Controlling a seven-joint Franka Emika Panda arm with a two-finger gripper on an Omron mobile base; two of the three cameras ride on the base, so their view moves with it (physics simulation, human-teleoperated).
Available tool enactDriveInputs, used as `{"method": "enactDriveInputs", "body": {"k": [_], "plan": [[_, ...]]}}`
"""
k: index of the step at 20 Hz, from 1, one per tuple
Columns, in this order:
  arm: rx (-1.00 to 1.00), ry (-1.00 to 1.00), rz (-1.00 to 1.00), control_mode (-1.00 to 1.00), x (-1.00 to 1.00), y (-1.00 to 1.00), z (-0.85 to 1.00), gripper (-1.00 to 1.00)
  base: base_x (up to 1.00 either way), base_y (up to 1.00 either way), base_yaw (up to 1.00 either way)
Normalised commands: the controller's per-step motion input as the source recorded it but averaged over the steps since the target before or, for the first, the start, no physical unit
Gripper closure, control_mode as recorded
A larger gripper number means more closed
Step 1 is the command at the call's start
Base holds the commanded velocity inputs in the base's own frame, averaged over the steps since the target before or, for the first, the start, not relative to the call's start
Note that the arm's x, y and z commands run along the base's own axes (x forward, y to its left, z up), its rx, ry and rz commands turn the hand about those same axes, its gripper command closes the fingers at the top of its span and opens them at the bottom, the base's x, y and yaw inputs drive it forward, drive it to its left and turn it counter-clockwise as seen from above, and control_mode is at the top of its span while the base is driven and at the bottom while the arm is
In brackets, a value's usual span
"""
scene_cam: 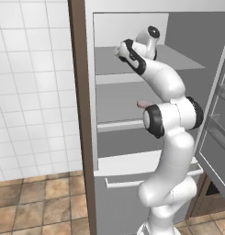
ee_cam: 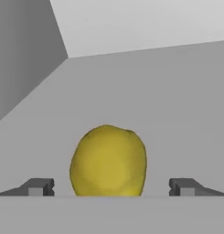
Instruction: Move the pork chop and lemon from the top shelf to the second highest shelf to make space. Then, place the pitcher from the counter on the cleared top shelf.
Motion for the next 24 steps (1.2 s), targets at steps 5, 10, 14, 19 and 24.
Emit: {"method": "enactDriveInputs", "body": {"k": [5, 10, 14, 19, 24], "plan": [[-0.01, 0.03, 0.00, -1.00, 0.43, 0.11, -0.13, -1.00, 0.00, 0.00, 0.00], [-0.02, 0.04, 0.00, -1.00, 0.37, 0.08, -0.20, 1.00, 0.00, 0.00, 0.00], [-0.04, 0.07, 0.00, -1.00, 0.02, 0.01, -0.37, 1.00, 0.00, 0.00, 0.00], [-0.05, -0.04, -0.09, -1.00, -0.30, -0.07, -0.45, 1.00, 0.00, 0.00, 0.00], [-0.02, -0.29, -0.10, -1.00, -0.38, -0.22, -0.59, 1.00, 0.00, 0.00, 0.00]]}}
